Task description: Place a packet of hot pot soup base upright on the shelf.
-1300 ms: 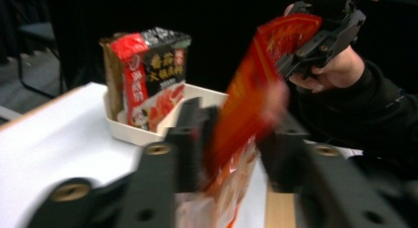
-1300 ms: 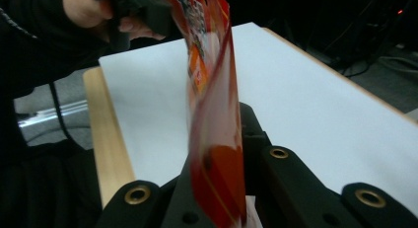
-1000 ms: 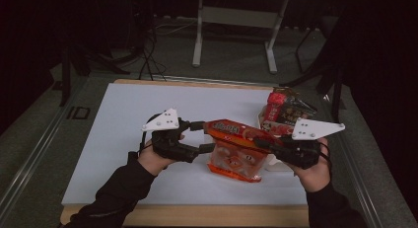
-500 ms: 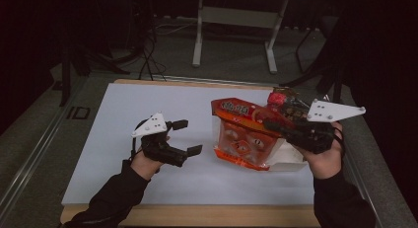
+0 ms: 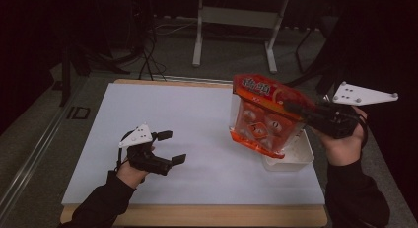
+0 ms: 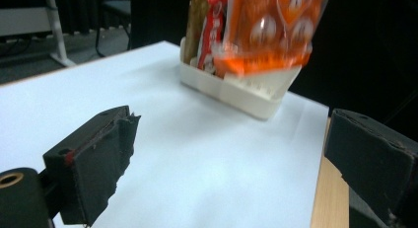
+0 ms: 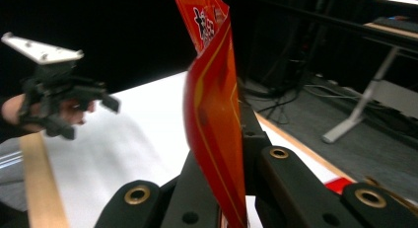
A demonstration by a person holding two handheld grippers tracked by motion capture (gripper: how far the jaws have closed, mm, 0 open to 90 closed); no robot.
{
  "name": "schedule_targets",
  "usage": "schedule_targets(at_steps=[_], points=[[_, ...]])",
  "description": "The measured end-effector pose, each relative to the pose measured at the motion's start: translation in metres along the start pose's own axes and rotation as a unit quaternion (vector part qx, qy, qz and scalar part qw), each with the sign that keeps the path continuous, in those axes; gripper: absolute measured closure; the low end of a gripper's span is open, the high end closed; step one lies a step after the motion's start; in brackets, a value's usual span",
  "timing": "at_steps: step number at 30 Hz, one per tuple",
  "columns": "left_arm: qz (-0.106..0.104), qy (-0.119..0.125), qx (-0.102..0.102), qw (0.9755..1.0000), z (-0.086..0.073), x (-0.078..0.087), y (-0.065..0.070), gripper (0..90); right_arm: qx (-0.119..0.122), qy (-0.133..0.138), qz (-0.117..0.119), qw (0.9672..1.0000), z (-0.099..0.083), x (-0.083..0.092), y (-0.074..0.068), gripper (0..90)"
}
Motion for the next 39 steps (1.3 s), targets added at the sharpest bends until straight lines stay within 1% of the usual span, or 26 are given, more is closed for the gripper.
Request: schedule_targets(at_steps=[2, 5, 6, 7, 9, 11, 12, 13, 14, 15, 17, 18, 19, 21, 24, 25, 27, 28, 29, 30, 31, 35, 36, 39], points=[[-0.004, -0.006, 0.002, 1.0, -0.007, 0.001, 0.001, 5.0, -0.001, -0.001, -0.01, 0.9999, 0.002, 0.003, 0.008, 90.0], [-0.001, -0.006, 0.003, 1.0, -0.017, 0.004, 0.0, 5.0, -0.003, -0.004, -0.026, 0.9996, 0.003, 0.008, 0.019, 90.0], [0.001, -0.006, 0.002, 1.0, -0.019, 0.004, 0.0, 5.0, -0.002, -0.005, -0.033, 0.9994, 0.004, 0.01, 0.024, 90.0], [0.002, -0.006, 0.003, 1.0, -0.021, 0.005, 0.0, 5.0, -0.004, -0.005, -0.035, 0.9994, 0.004, 0.011, 0.026, 90.0], [0.006, -0.001, 0.004, 1.0, -0.024, 0.007, -0.001, 5.0, -0.007, -0.005, -0.044, 0.999, 0.003, 0.015, 0.034, 90.0], [0.006, -0.001, 0.004, 1.0, -0.024, 0.007, -0.001, 5.0, -0.008, -0.005, -0.046, 0.9989, 0.003, 0.016, 0.037, 90.0], [0.016, -0.007, 0.001, 0.9998, -0.031, 0.01, -0.004, 5.0, -0.011, -0.008, -0.055, 0.9984, 0.0, 0.019, 0.044, 90.0], [0.017, -0.005, 0.0, 0.9998, -0.031, 0.011, -0.004, 5.0, -0.014, -0.009, -0.059, 0.9981, -0.001, 0.02, 0.047, 90.0], [0.017, -0.005, 0.0, 0.9998, -0.031, 0.011, -0.004, 5.0, -0.014, -0.009, -0.059, 0.9981, -0.001, 0.02, 0.047, 90.0], [0.019, -0.003, 0.001, 0.9998, -0.032, 0.012, -0.005, 5.0, -0.017, -0.012, -0.064, 0.9977, -0.005, 0.021, 0.053, 90.0], [0.022, -0.003, 0.0, 0.9998, -0.033, 0.013, -0.005, 5.0, -0.017, -0.012, -0.064, 0.9977, -0.005, 0.021, 0.053, 90.0], [0.021, 0.002, 0.006, 0.9998, -0.036, 0.016, -0.006, 5.0, -0.026, -0.015, -0.069, 0.9972, -0.012, 0.022, 0.06, 90.0], [0.021, 0.002, 0.006, 0.9998, -0.036, 0.016, -0.006, 5.0, -0.029, -0.016, -0.07, 0.997, -0.014, 0.022, 0.062, 90.0], [0.021, 0.004, 0.007, 0.9997, -0.038, 0.016, -0.005, 4.9, -0.031, -0.019, -0.071, 0.9968, -0.017, 0.022, 0.064, 90.0], [0.019, 0.002, 0.01, 0.9998, -0.046, 0.014, -0.004, 3.4, -0.041, -0.026, -0.075, 0.996, -0.029, 0.02, 0.071, 90.0], [0.019, 0.002, 0.01, 0.9998, -0.046, 0.014, -0.004, 3.2, -0.041, -0.026, -0.075, 0.996, -0.029, 0.02, 0.071, 90.0], [0.019, 0.0, 0.01, 0.9998, -0.051, 0.013, -0.004, 2.3, -0.044, -0.035, -0.076, 0.9955, -0.038, 0.018, 0.074, 90.0], [0.019, 0.0, 0.01, 0.9998, -0.051, 0.013, -0.004, 2.3, -0.044, -0.035, -0.076, 0.9955, -0.038, 0.018, 0.074, 90.0], [0.019, -0.002, 0.011, 0.9998, -0.053, 0.013, -0.004, 2.3, -0.049, -0.038, -0.079, 0.9949, -0.043, 0.017, 0.077, 90.0], [0.019, -0.005, 0.006, 0.9998, -0.055, 0.013, -0.003, 2.3, -0.05, -0.039, -0.079, 0.9949, -0.045, 0.017, 0.078, 90.0], [0.017, -0.005, 0.007, 0.9998, -0.056, 0.012, -0.003, 2.3, -0.052, -0.04, -0.079, 0.9947, -0.047, 0.017, 0.079, 90.0], [0.011, -0.006, 0.007, 0.9999, -0.059, 0.011, -0.001, 2.3, -0.058, -0.05, -0.078, 0.994, -0.057, 0.015, 0.081, 90.0], [0.011, -0.012, 0.006, 0.9998, -0.061, 0.011, -0.001, 2.3, -0.059, -0.052, -0.078, 0.9939, -0.059, 0.014, 0.081, 90.0], [0.013, -0.014, 0.002, 0.9998, -0.063, 0.012, 0.001, 2.4, -0.067, -0.048, -0.073, 0.9939, -0.063, 0.015, 0.081, 90.0]])
Point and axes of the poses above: each handheld gripper's, and its own axes: x roughly backward along the jaws, z roughly out of its top, y roughly to its right, the point moved 9 cm from there along -x, roughly forward along the jaws, and after that the axes turned 8 degrees about -z, right-handed, at the moved point
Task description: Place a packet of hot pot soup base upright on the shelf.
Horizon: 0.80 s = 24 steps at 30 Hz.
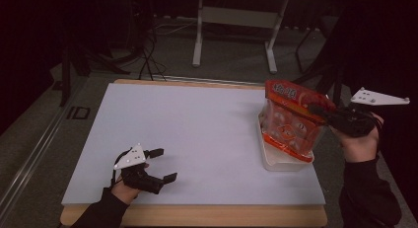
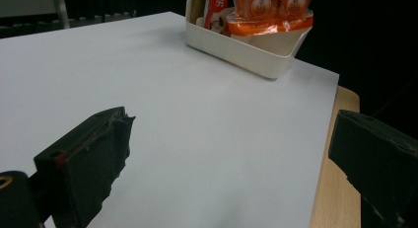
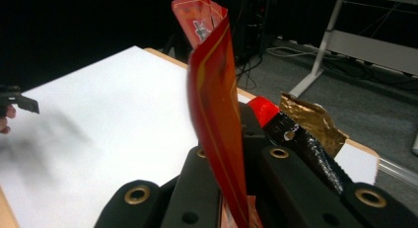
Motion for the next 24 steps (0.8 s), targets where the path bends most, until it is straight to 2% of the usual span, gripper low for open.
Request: schedule_targets(at_steps=[2, 3, 6, 9, 14, 15, 24], points=[[0.0, 0.0, 0.0, 1.0, 0.0, 0.0, 0.0, 2.3, -0.001, 0.001, 0.003, 1.0, -0.001, 0.0, 0.0, 90.0], [0.004, -0.003, -0.009, 0.9999, -0.001, 0.002, 0.001, 2.3, -0.001, -0.005, 0.001, 1.0, -0.003, 0.0, 0.0, 90.0], [0.003, -0.009, -0.01, 0.9999, -0.003, 0.004, 0.002, 2.4, -0.005, -0.011, 0.002, 0.9999, -0.008, -0.001, 0.001, 90.0], [0.005, -0.012, -0.002, 0.9999, -0.007, 0.006, 0.0, 2.3, -0.007, -0.011, 0.01, 0.9999, -0.013, -0.001, 0.001, 90.0], [0.009, -0.014, 0.009, 0.9998, -0.012, 0.008, -0.004, 2.4, -0.011, -0.018, 0.004, 0.9998, -0.022, -0.004, 0.004, 90.0], [0.008, -0.015, 0.012, 0.9998, -0.013, 0.008, -0.004, 2.3, -0.018, -0.016, 0.007, 0.9997, -0.024, -0.004, 0.004, 90.0], [0.011, -0.017, 0.017, 0.9997, -0.016, 0.007, -0.008, 2.3, -0.023, -0.014, 0.011, 0.9996, -0.03, -0.002, 0.005, 90.0]])
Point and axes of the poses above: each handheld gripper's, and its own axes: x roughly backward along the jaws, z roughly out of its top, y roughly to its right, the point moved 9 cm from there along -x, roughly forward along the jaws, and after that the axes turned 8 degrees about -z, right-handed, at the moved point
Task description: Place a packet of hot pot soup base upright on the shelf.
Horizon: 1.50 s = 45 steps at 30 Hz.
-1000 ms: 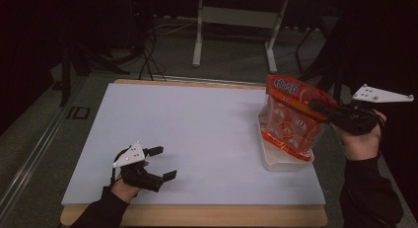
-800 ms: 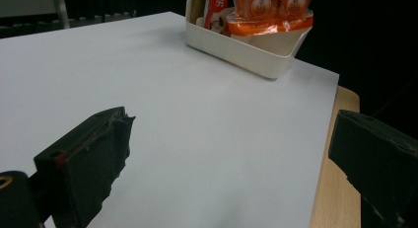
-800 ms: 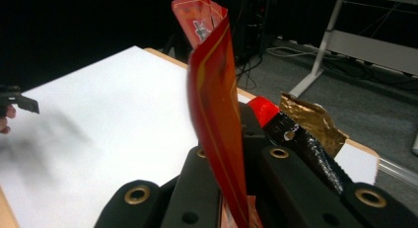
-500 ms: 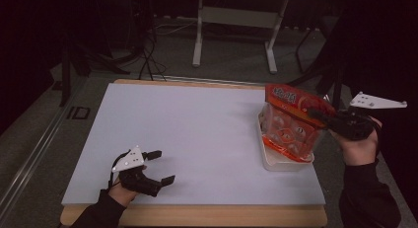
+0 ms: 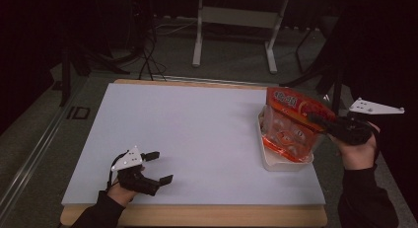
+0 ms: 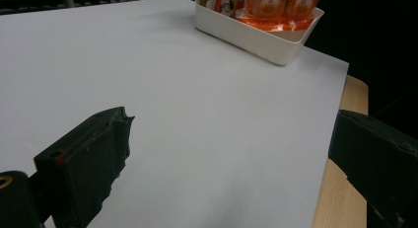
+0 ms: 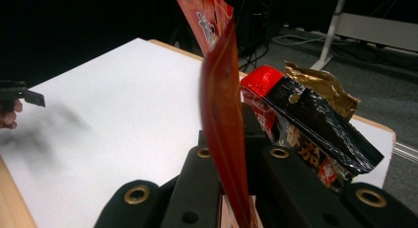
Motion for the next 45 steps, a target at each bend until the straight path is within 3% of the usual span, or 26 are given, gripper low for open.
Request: schedule_targets(at_steps=[20, 27, 39, 45], points=[[0.003, 0.009, 0.01, 0.9999, 0.001, 0.001, -0.004, 2.3, -0.019, -0.01, 0.006, 0.9998, -0.004, -0.004, 0.005, 90.0], [0.002, 0.009, 0.013, 0.9999, 0.001, 0.001, -0.004, 2.3, -0.006, -0.022, -0.002, 0.9997, -0.004, -0.006, 0.003, 90.0], [0.003, 0.01, 0.014, 0.9998, 0.001, 0.001, -0.005, 2.3, -0.02, 0.0, 0.019, 0.9996, 0.0, 0.012, 0.001, 90.0], [0.003, 0.011, 0.014, 0.9998, 0.001, 0.002, -0.006, 2.3, -0.016, 0.004, 0.013, 0.9998, 0.003, 0.02, 0.002, 90.0]])
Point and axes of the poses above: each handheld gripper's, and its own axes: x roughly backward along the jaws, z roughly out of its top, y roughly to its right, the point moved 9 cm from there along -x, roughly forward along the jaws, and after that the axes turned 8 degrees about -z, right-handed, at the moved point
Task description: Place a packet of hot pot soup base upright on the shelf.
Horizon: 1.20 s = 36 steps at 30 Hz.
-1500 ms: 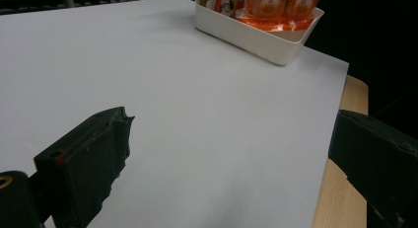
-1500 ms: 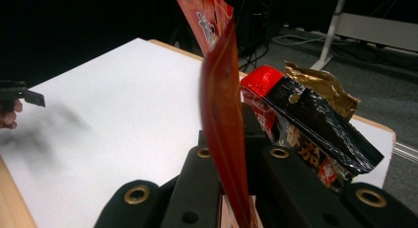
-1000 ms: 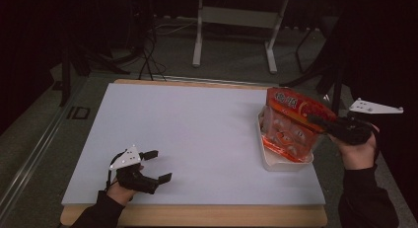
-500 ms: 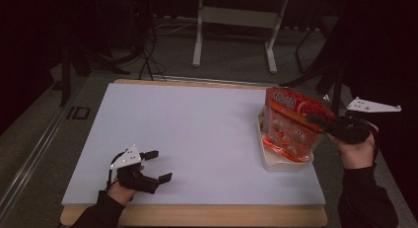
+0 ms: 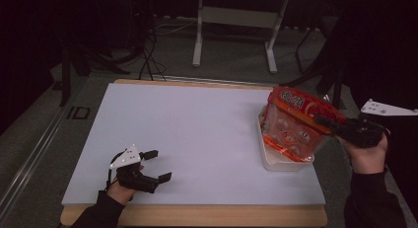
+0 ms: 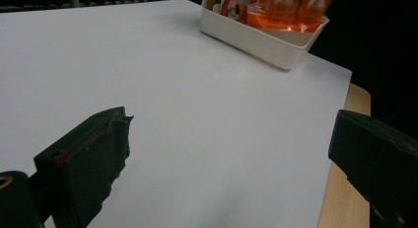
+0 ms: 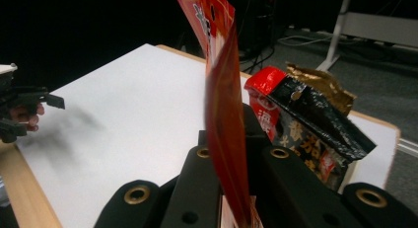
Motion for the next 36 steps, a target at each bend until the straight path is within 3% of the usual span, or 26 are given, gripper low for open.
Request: schedule_targets(at_steps=[5, 11, 14, 15, 17, 18, 25, 30, 32, 36], points=[[-0.001, 0.001, 0.0, 1.0, 0.001, 0.0, 0.0, 2.3, -0.001, -0.013, 0.006, 0.9999, -0.001, -0.002, -0.001, 90.0], [0.0, 0.004, -0.001, 1.0, 0.001, 0.001, 0.0, 2.4, 0.008, -0.052, -0.008, 0.9986, -0.013, -0.022, -0.003, 90.0], [0.001, 0.004, -0.001, 1.0, 0.001, 0.001, 0.0, 2.3, 0.005, -0.057, -0.004, 0.9984, -0.018, -0.028, -0.001, 90.0], [0.0, 0.004, -0.001, 1.0, 0.001, 0.001, 0.0, 2.3, 0.004, -0.064, -0.018, 0.9978, -0.026, -0.035, 0.004, 90.0], [0.0, 0.004, -0.001, 1.0, 0.001, 0.001, 0.0, 2.4, -0.005, -0.065, -0.015, 0.9978, -0.03, -0.038, 0.007, 90.0], [0.001, 0.003, 0.0, 1.0, 0.0, 0.001, 0.0, 2.3, -0.031, -0.051, -0.007, 0.9982, -0.036, -0.038, 0.015, 90.0], [0.0, 0.001, 0.0, 1.0, 0.0, -0.001, -0.001, 2.3, -0.056, -0.061, -0.035, 0.9959, -0.061, -0.029, 0.038, 89.7], [0.001, 0.001, 0.001, 1.0, -0.001, -0.001, -0.001, 2.3, -0.056, -0.059, -0.036, 0.9961, -0.064, -0.029, 0.037, 89.0], [0.0, 0.003, 0.001, 1.0, 0.0, -0.001, -0.001, 2.3, -0.048, -0.062, -0.039, 0.9962, -0.061, -0.027, 0.036, 81.8], [0.001, 0.004, 0.004, 1.0, -0.001, -0.001, -0.002, 2.3, -0.05, -0.035, -0.044, 0.9972, -0.048, -0.021, 0.035, 74.0]])
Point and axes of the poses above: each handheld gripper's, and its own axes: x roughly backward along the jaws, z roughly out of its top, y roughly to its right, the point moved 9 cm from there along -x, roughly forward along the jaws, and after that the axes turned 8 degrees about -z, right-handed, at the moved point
